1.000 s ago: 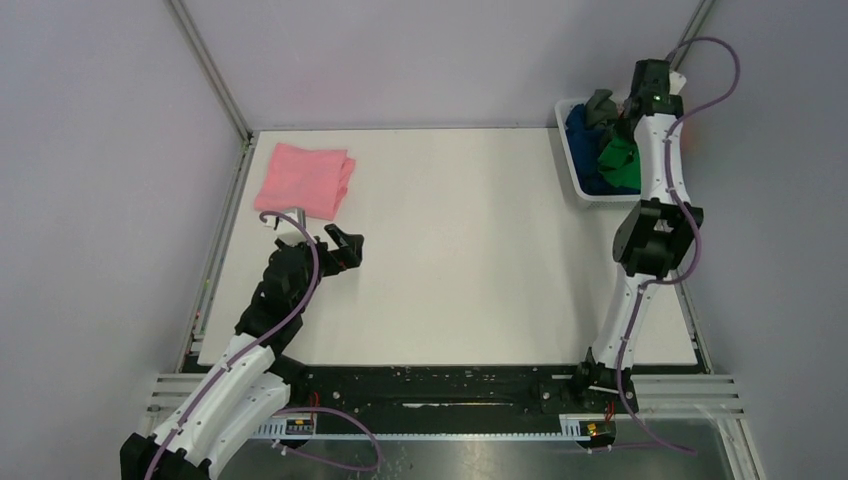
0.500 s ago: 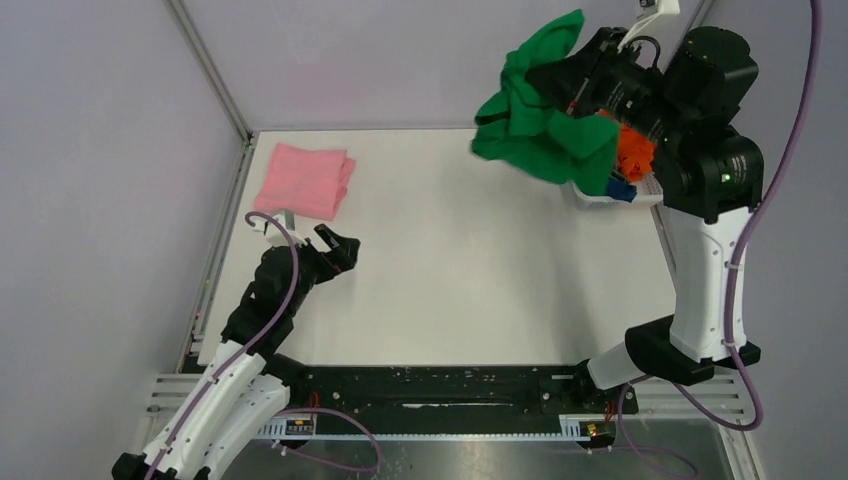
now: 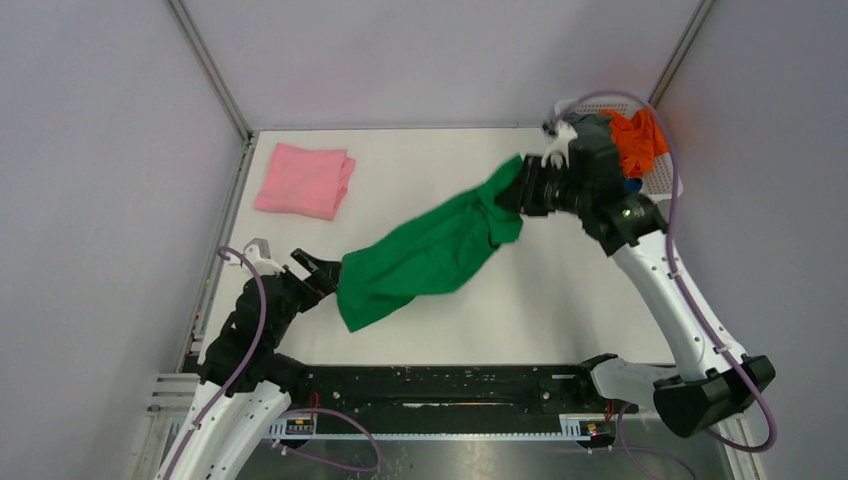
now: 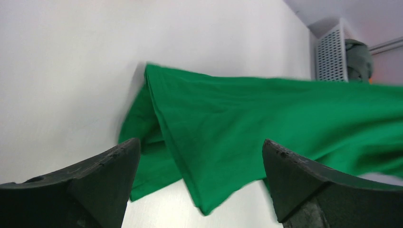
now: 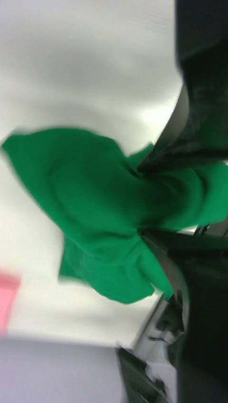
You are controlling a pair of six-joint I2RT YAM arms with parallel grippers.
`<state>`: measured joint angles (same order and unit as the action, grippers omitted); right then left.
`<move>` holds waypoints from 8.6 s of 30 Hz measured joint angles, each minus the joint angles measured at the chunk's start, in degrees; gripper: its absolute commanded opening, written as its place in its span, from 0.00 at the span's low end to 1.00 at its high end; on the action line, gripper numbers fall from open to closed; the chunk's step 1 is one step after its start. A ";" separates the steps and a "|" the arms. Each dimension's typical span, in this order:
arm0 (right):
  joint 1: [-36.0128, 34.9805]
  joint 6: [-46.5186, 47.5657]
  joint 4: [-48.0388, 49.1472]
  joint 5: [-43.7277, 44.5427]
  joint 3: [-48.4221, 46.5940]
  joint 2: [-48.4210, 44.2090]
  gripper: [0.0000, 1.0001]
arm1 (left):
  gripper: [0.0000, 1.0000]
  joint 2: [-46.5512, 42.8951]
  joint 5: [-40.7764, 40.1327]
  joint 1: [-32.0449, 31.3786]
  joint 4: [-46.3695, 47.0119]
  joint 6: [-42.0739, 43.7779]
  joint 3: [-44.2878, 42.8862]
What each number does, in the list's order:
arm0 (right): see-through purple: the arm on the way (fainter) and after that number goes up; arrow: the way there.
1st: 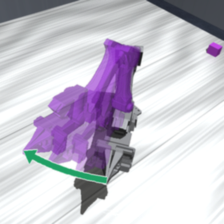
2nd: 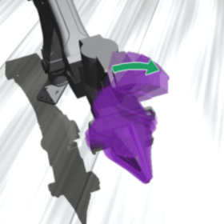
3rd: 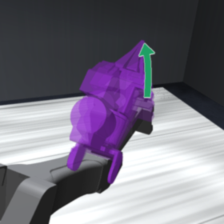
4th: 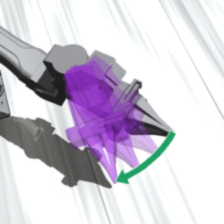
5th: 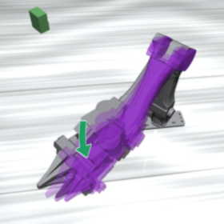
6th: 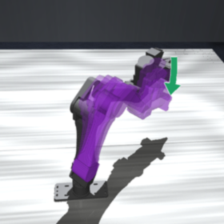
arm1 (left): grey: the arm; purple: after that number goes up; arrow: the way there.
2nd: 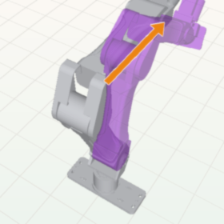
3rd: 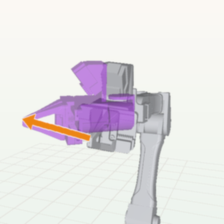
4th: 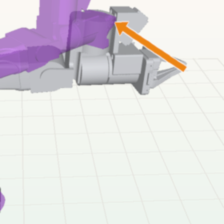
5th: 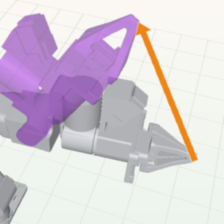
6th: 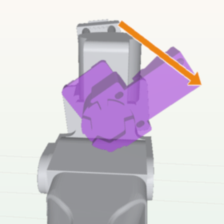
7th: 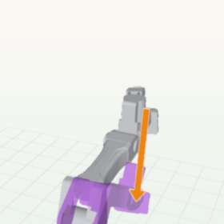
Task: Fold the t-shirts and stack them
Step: Move the tshirt to the center of the board, then flatten out the tshirt
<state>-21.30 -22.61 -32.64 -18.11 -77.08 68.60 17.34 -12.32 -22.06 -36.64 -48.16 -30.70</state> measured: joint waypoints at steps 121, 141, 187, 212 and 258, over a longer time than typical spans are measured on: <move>-10.14 -3.63 7.54 48.68 32.46 -19.37 0.00 | 0.00 17.35 -18.58 -18.88 8.09 2.91 -17.77; -10.14 7.93 -9.35 15.85 -2.64 -40.37 0.03 | 0.00 9.44 -7.48 -19.26 14.97 15.74 -41.40; 3.89 -12.83 14.67 3.98 44.76 -2.19 0.99 | 0.99 56.54 13.60 -8.13 19.67 4.90 -9.92; 22.47 -7.39 10.12 10.40 26.56 22.21 1.00 | 0.99 78.51 15.08 7.06 25.16 2.27 -22.32; 22.82 -7.67 5.68 24.68 42.01 -15.78 1.00 | 0.53 59.41 -0.92 -2.01 1.07 -5.22 -7.23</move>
<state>1.52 -30.28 -26.96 6.57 -35.07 52.82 76.75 -13.23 -24.08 -35.57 -53.39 -37.93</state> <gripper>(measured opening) 0.993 0.544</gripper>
